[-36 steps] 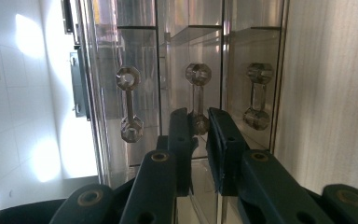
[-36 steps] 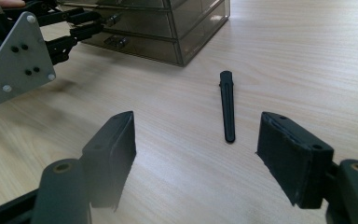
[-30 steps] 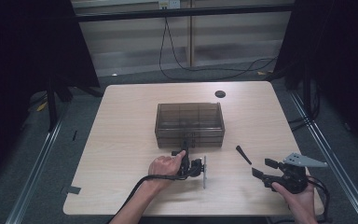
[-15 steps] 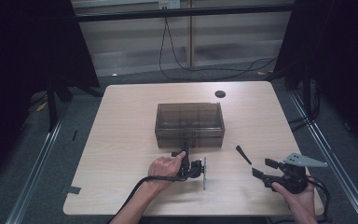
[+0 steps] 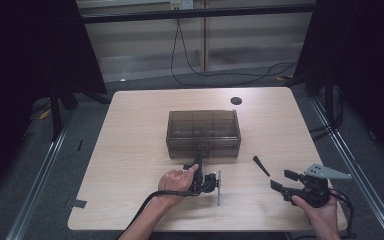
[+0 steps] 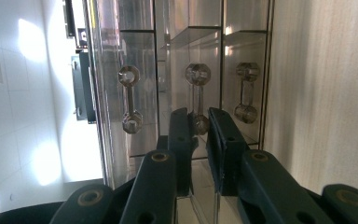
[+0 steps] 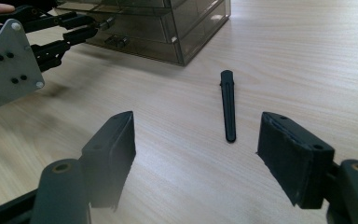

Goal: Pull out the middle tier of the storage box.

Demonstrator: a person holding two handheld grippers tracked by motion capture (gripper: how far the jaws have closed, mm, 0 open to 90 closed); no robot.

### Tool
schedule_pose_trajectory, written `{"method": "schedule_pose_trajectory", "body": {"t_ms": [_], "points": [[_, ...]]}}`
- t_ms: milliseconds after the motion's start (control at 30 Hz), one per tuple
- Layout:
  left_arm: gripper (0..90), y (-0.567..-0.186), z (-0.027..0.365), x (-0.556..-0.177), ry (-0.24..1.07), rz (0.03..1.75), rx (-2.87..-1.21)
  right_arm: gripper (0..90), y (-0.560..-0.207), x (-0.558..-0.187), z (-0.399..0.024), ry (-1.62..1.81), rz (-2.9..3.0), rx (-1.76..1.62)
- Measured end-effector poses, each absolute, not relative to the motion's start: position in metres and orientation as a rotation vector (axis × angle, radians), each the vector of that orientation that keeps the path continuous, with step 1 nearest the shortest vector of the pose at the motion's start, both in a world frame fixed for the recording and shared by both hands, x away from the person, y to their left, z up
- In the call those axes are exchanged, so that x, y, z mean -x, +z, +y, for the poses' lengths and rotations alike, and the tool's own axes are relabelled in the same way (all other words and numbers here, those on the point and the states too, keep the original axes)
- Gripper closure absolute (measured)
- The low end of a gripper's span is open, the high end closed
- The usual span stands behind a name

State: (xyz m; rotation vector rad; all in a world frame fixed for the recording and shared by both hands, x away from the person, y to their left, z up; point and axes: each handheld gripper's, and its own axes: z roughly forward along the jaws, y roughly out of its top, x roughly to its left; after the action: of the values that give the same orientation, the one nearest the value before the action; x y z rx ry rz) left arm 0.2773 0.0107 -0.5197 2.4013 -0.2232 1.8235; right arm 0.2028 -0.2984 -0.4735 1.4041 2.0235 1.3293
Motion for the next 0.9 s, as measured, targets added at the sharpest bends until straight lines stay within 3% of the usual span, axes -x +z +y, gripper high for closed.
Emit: {"method": "schedule_pose_trajectory", "body": {"t_ms": [900], "points": [[80.7,-0.521,0.013,-0.264,1.842,-0.242,-2.382,27.6,-0.474,-0.203,-0.298,1.331,2.028,-1.403]]}}
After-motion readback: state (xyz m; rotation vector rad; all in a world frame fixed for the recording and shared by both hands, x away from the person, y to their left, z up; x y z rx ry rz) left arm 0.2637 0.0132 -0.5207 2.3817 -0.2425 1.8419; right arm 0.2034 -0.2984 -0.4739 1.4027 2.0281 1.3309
